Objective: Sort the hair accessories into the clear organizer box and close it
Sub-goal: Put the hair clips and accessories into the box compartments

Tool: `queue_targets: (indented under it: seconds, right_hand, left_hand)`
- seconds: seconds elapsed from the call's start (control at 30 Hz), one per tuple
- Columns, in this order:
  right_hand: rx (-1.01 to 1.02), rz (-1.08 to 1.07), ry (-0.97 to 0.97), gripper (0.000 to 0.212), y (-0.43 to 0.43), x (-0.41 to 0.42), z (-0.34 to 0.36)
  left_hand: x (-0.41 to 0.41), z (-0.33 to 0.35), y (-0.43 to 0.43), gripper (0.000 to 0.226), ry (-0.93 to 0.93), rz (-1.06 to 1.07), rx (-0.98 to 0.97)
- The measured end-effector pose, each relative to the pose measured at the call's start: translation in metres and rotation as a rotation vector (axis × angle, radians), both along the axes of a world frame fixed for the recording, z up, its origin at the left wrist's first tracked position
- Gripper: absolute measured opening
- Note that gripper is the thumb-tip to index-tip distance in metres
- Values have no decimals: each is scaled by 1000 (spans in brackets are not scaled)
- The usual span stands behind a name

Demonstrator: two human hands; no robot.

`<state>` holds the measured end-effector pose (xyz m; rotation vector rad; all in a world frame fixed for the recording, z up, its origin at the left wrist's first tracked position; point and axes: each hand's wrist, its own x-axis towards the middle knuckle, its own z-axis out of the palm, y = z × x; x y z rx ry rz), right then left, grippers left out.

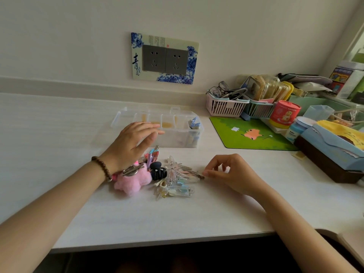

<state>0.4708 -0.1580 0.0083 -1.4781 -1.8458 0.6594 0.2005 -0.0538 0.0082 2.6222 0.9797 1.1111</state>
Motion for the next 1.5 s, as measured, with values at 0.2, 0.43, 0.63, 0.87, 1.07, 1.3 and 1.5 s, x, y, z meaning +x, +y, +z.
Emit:
queue_targets:
  seconds: [0.2, 0.43, 0.63, 0.87, 1.07, 1.3, 1.5]
  right_hand:
    - [-6, 63, -84, 16, -1, -3, 0]
    - [11, -16, -41, 10, 3, 2, -3]
    - [-1, -113, 68, 6, 4, 3, -4]
    - [-86, -150, 536, 8, 19, -8, 10]
    - [-18, -145, 638, 10, 40, -24, 32]
    - [341, -238, 230, 22, 113, -43, 72]
    - [232, -202, -161, 23, 154, -47, 53]
  left_hand:
    - [-1, -1, 1, 65, 1, 0, -7]
    - [-1, -1, 1, 64, 1, 1, -12]
    - [-1, -1, 1, 63, -4, 3, -25]
    - [-2, -1, 1, 63, -2, 6, -32]
    - [-3, 0, 1, 62, 1, 9, -38]
    - [-4, 1, 2, 63, -9, 23, -60]
    - [-5, 1, 3, 56, -13, 23, -69]
